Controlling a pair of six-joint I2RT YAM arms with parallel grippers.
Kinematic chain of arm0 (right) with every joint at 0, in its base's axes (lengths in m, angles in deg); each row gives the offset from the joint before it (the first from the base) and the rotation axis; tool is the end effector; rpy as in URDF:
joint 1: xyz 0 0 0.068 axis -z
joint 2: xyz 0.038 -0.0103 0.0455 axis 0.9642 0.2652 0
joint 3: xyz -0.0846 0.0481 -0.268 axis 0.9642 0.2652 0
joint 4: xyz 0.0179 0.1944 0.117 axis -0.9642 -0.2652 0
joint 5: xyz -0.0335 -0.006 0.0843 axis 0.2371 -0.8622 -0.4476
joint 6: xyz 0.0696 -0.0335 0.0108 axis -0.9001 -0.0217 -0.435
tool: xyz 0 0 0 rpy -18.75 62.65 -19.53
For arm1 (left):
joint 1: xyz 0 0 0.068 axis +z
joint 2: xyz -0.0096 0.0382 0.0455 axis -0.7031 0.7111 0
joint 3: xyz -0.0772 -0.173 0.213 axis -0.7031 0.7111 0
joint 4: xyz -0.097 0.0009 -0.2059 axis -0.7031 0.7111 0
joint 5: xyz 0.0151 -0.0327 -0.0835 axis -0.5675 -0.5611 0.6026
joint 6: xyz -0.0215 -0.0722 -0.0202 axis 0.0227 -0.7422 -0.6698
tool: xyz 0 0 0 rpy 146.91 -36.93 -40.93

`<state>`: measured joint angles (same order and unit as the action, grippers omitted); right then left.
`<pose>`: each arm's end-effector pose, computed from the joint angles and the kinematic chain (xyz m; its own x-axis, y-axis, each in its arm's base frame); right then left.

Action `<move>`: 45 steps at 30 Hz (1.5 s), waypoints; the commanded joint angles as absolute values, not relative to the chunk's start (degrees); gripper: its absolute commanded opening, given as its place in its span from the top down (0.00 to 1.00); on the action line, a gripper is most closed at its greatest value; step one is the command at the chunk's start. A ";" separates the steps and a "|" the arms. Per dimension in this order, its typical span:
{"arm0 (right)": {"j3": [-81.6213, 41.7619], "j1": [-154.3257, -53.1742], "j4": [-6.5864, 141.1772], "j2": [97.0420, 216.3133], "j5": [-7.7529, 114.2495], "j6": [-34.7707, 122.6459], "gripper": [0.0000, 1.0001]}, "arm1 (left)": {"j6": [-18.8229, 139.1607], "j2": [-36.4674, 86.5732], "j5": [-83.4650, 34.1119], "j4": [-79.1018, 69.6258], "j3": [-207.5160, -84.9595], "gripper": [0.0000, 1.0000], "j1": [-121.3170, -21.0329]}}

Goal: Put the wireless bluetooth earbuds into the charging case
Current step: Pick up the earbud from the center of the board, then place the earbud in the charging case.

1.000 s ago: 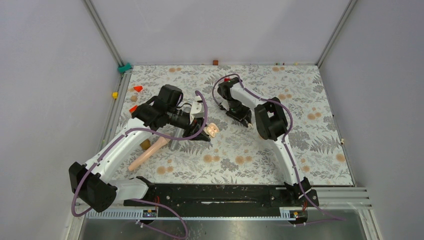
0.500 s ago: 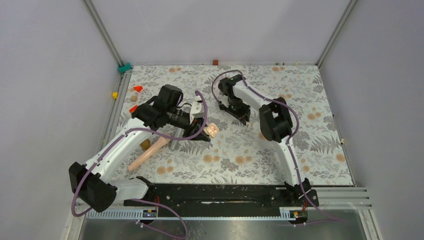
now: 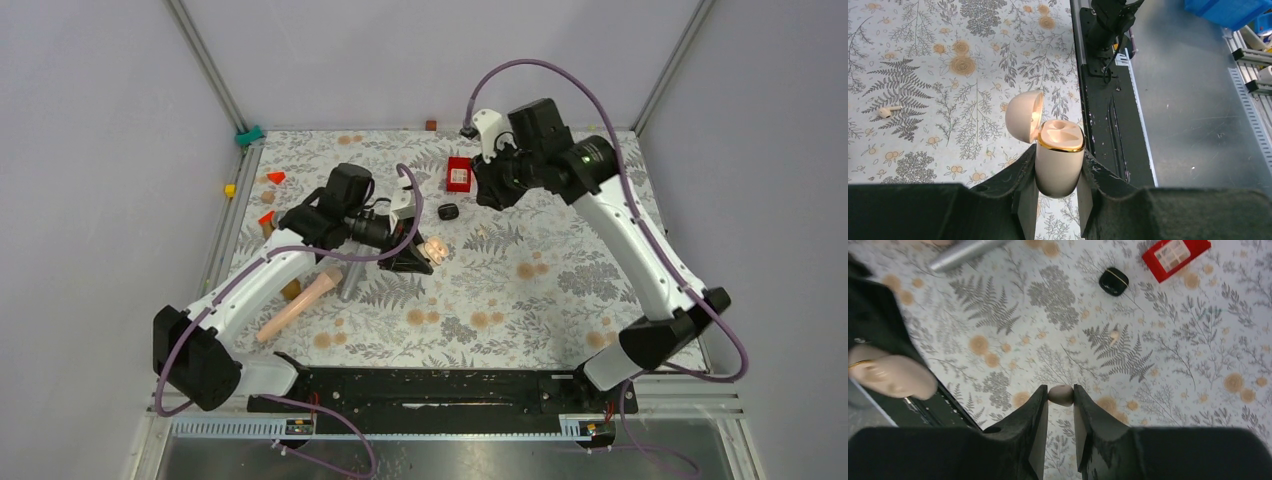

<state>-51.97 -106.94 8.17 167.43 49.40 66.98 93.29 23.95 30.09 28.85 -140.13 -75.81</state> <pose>0.2577 0.1788 0.4081 -0.3821 -0.5658 -0.7307 -0.7833 0.6178 -0.0688 0.1750 -0.1749 0.3427 -0.2073 0.3198 -0.9245 0.9648 -0.0898 -0.2474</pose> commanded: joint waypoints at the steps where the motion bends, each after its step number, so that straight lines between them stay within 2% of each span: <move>1: -49.25 -107.45 13.34 160.35 40.12 63.85 0.75 | 88.52 26.54 34.05 22.83 -142.87 1.00 -75.76; 9: -40.21 -107.40 24.33 147.20 28.90 62.46 0.73 | 82.65 35.20 39.01 23.48 -150.25 1.00 -76.82; 17: -29.44 -107.41 35.26 140.67 19.85 62.00 0.72 | 74.09 35.47 44.47 15.61 -147.63 1.00 -79.16; 24: -25.20 -107.41 38.82 139.74 14.35 60.89 0.72 | 51.94 35.02 48.66 -11.30 -140.07 1.00 -79.82; 35: -18.86 -107.39 44.56 138.05 7.56 63.52 0.73 | -3.47 42.32 49.21 -80.59 -131.49 1.00 -80.26; 45: -19.09 -107.24 44.64 135.64 6.49 64.60 0.73 | -1.54 41.70 49.64 -84.23 -129.28 1.00 -80.90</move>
